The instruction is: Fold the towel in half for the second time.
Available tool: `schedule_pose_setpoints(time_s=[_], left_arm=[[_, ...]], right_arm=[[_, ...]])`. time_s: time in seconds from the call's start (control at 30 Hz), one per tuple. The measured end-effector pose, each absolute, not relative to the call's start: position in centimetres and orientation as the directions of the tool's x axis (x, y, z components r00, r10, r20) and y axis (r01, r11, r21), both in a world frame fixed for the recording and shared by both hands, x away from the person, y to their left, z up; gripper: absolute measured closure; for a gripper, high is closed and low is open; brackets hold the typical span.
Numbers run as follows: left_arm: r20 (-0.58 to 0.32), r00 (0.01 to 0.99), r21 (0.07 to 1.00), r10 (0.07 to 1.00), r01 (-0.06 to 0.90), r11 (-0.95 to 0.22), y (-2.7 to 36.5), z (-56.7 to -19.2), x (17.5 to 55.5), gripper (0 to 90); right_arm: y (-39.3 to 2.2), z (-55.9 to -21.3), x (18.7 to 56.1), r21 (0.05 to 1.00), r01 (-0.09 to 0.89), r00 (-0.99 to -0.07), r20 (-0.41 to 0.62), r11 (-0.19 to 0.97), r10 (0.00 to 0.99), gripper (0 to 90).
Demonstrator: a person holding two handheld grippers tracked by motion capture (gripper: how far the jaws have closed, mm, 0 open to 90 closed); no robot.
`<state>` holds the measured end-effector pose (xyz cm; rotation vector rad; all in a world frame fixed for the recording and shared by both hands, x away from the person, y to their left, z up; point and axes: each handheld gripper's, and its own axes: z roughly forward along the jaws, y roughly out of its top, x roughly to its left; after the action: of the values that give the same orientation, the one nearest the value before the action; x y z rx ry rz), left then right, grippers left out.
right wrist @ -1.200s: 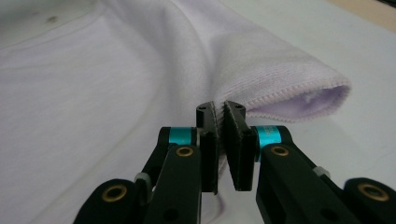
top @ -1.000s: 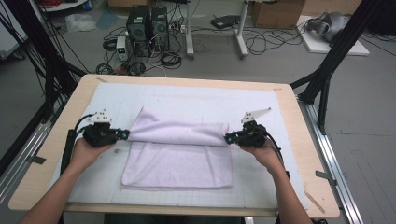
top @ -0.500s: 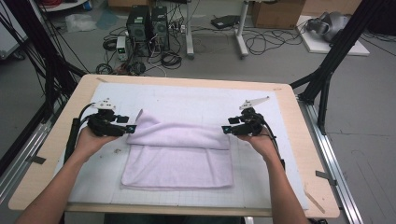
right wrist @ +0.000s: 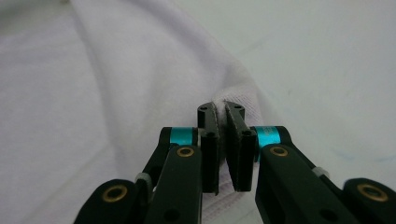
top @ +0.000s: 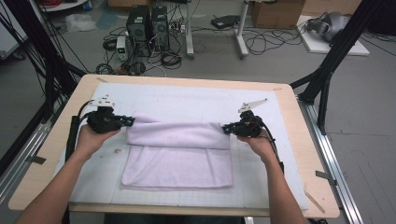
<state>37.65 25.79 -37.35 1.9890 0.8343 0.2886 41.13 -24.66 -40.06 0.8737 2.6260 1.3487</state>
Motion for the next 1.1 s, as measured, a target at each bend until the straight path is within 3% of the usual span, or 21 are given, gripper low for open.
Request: schedule_pose_setpoints(time_s=[0.13,0.23,0.33,0.43,0.53,0.73,0.8,0.93,1.1], left_arm=[[-0.140,0.746,0.853,0.651,0.425,-0.304,27.2,-37.2,35.0,87.2],[-0.173,0.751,0.852,0.637,0.439,-0.286,28.1,-38.2,32.5,86.0],[-0.170,0.764,0.830,0.623,0.452,-0.327,28.5,-39.4,30.4,73.5],[-0.128,0.754,0.812,0.645,0.453,-0.369,28.5,-39.7,29.5,53.8],[-0.114,0.760,0.820,0.640,0.435,-0.372,27.9,-39.2,29.8,47.1],[-0.093,0.795,0.797,0.600,0.421,-0.434,25.7,-40.3,31.5,56.2],[-0.089,0.801,0.777,0.592,0.427,-0.462,25.1,-41.3,31.9,62.4],[-0.072,0.799,0.730,0.597,0.450,-0.514,24.2,-43.4,32.5,63.8],[-0.019,0.805,0.741,0.593,0.410,-0.532,23.5,-43.3,32.0,85.9]], right_arm=[[-25.1,-37.5,38.4,0.812,0.374,-0.868,0.135,0.449,0.477,84.0],[-25.7,-36.7,35.9,0.830,0.340,-0.883,0.119,0.443,0.454,78.5],[-26.5,-37.2,33.4,0.835,0.332,-0.899,0.139,0.438,0.415,73.4],[-27.1,-37.7,31.8,0.832,0.323,-0.894,0.111,0.451,0.435,66.1],[-26.6,-38.1,31.8,0.830,0.323,-0.888,0.100,0.454,0.449,59.0],[-23.7,-39.5,33.5,0.812,0.286,-0.899,0.042,0.509,0.436,54.7],[-23.1,-40.0,34.0,0.801,0.286,-0.902,0.040,0.525,0.430,56.1],[-21.7,-41.9,34.6,0.750,0.297,-0.908,0.030,0.591,0.418,60.0],[-21.0,-43.7,34.5,0.718,0.289,-0.919,0.022,0.634,0.394,87.2]])
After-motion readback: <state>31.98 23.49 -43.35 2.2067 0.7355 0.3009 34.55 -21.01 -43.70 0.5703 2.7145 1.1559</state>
